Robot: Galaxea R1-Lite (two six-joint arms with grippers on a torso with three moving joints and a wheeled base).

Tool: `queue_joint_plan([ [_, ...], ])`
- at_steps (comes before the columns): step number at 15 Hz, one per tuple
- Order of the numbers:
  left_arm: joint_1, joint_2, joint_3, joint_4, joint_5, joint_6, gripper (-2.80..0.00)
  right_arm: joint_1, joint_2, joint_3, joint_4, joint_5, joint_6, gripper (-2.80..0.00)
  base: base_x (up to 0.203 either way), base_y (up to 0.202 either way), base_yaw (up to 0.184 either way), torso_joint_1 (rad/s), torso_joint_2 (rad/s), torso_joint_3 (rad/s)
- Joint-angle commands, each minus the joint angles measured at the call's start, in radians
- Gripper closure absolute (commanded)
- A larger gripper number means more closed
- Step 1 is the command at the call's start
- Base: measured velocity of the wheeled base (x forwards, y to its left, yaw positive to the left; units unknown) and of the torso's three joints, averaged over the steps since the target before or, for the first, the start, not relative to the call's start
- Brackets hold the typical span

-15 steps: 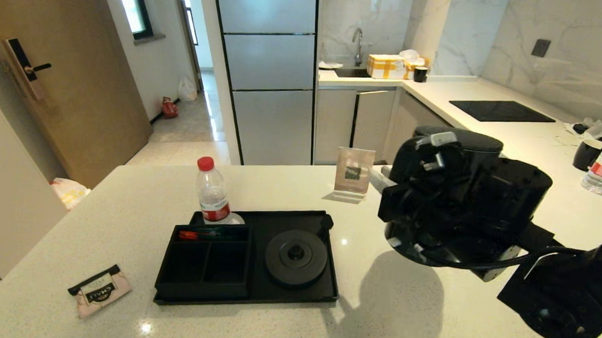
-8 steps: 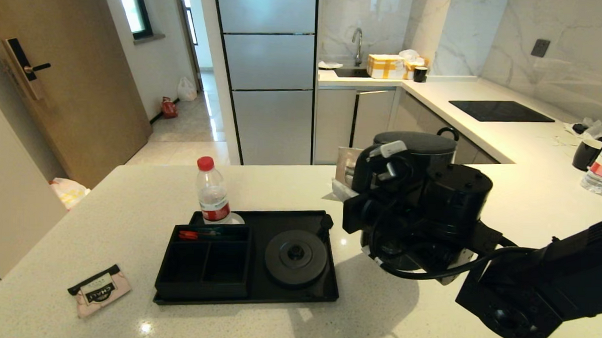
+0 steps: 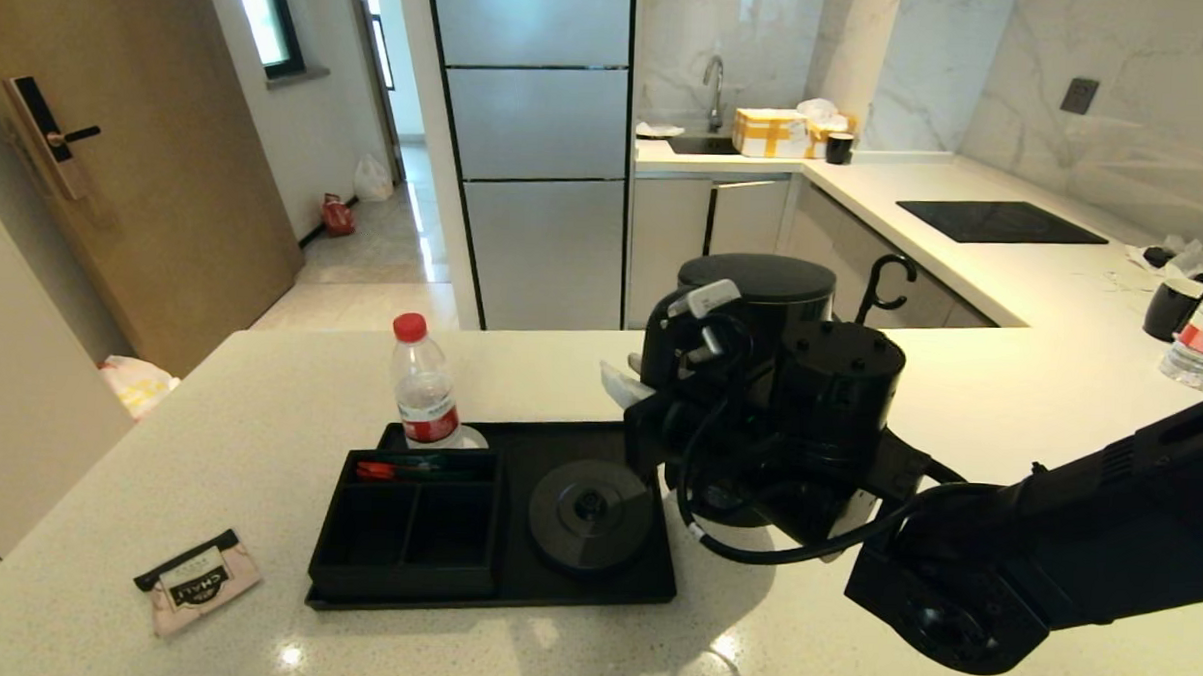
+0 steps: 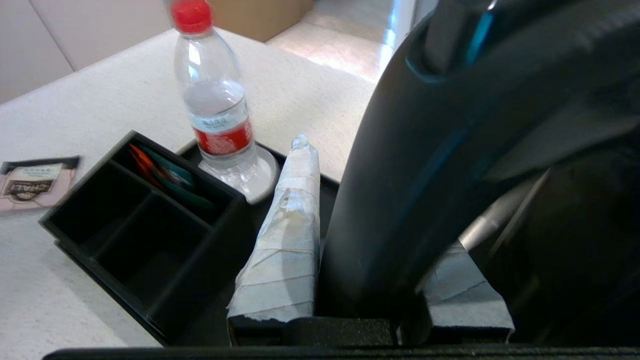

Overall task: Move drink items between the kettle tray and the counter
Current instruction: Return the kettle to its original position

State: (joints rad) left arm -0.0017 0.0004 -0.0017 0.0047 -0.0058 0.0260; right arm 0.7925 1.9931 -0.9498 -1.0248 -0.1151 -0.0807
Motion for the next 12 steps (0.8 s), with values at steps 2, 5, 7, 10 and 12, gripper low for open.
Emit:
queue_joint_plan([
  [2,0.000,-0.002,0.000,0.000,0.000,0.000,0.00,0.016,0.023,-0.032,-0.014,0.060,-0.007,0.00,0.000,0.000,0.000,0.000,0.00,0.000],
  [5,0.000,-0.002,0.000,0.000,0.000,0.000,0.00,0.019,0.020,-0.027,-0.020,0.125,-0.011,0.00,0.000,0.000,0.000,0.000,0.00,0.000],
  [7,0.000,-0.002,0.000,0.000,0.000,0.000,0.00,0.018,0.021,-0.011,-0.023,0.256,-0.025,0.00,0.000,0.000,0.000,0.000,0.00,0.000],
  [10,0.000,-0.002,0.000,0.000,0.000,0.000,0.00,0.016,0.041,-0.007,-0.060,0.301,-0.037,0.00,0.000,0.000,0.000,0.000,0.00,0.000],
  [12,0.000,-0.002,0.000,0.000,0.000,0.000,0.00,0.014,0.062,-0.007,-0.101,0.339,-0.047,0.00,0.000,0.000,0.000,0.000,0.00,0.000],
])
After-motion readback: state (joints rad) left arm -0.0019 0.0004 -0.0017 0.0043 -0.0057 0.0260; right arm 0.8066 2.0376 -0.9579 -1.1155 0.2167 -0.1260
